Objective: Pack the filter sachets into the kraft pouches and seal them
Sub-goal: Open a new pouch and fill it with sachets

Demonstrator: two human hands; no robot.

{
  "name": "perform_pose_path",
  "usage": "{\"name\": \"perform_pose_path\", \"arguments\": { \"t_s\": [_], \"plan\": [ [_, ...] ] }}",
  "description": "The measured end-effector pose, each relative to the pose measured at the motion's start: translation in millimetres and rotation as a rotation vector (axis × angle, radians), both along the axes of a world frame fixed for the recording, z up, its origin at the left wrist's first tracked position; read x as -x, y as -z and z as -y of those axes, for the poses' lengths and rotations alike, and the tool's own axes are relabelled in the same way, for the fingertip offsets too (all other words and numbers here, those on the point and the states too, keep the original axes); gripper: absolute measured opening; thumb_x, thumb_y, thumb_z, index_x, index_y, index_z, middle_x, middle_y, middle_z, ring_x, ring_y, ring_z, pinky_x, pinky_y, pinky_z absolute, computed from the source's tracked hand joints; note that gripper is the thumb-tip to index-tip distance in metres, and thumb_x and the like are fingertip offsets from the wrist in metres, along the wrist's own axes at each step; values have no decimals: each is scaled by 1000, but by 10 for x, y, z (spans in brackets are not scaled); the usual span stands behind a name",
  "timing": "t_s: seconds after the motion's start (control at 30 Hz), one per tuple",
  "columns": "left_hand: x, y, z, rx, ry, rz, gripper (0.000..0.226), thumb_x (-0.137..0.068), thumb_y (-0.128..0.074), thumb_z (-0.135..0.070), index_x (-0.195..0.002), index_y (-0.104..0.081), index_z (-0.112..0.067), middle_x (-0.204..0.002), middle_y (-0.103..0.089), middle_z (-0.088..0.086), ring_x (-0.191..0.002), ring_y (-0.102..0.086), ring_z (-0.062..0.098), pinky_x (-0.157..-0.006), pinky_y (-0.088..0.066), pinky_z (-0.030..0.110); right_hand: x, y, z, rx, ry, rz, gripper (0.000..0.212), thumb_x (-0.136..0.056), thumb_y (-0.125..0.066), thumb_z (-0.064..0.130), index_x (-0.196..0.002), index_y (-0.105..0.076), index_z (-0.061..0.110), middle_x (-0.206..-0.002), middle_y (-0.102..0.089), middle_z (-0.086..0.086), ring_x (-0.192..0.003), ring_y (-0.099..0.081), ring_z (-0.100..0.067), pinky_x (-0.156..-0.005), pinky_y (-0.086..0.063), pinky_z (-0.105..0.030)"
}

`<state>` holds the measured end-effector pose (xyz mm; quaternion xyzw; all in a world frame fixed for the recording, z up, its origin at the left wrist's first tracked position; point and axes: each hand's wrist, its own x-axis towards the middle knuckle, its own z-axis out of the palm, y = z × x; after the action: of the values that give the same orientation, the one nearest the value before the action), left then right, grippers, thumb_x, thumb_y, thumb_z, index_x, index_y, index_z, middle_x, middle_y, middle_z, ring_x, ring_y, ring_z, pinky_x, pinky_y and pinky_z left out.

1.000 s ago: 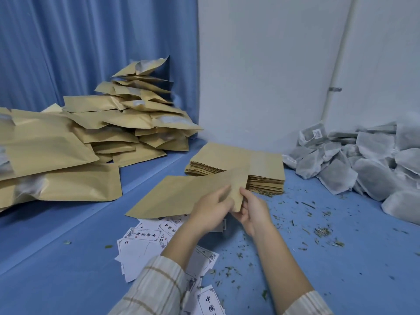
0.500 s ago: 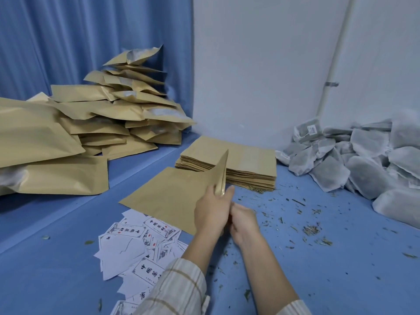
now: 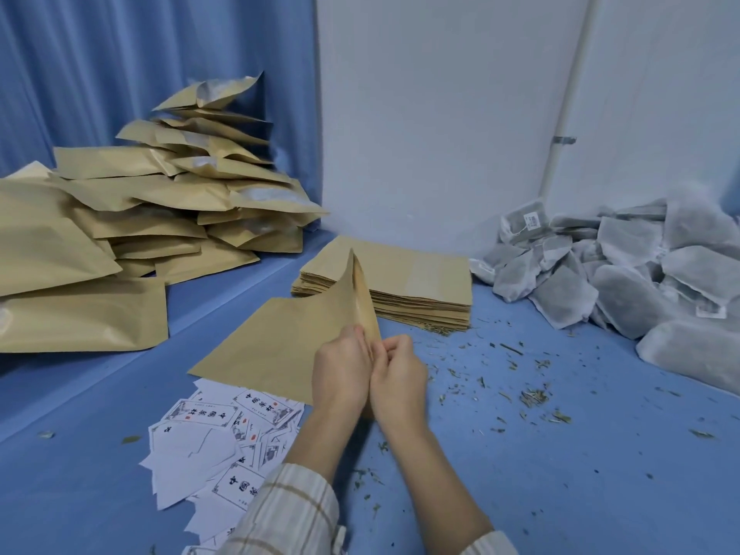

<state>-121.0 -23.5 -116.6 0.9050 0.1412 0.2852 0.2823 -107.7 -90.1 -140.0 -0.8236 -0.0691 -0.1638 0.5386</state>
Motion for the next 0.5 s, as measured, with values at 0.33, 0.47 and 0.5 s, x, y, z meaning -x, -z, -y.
{"name": "perform_pose_path", "arguments": {
  "t_s": [0.33,0.47,0.5],
  "plan": [
    [-12,-38,-7,-16,-55,52,35,-102,-33,-20,-92,-56,4,-81,-65,26,-79,-62,41,-61,-32,35,-65,-28,42,-206,98,-119,13,-94,-50,19,-83,-44,18,-69,-54,8,-60,-51,-6,-48,-37,-5],
    [22,-211,24,-336,-40,-102,24,-99,-37,-21,-106,-53,-4,-93,-68,13,-87,-66,30,-59,-34,29,-75,-86,19,-30,-20,154,19,-90,-54,31,-106,-46,37,-80,-58,17,-66,-58,-2,-56,-39,-13],
    [67,-281,49,-426,-40,-106,21,-92,-50,-22,-102,-55,-4,-86,-69,11,-80,-68,27,-55,-35,28,-95,-127,18,88,22,226,15,-84,-57,44,-97,-49,45,-82,-56,20,-70,-57,1,-61,-42,-18]
  ]
}}
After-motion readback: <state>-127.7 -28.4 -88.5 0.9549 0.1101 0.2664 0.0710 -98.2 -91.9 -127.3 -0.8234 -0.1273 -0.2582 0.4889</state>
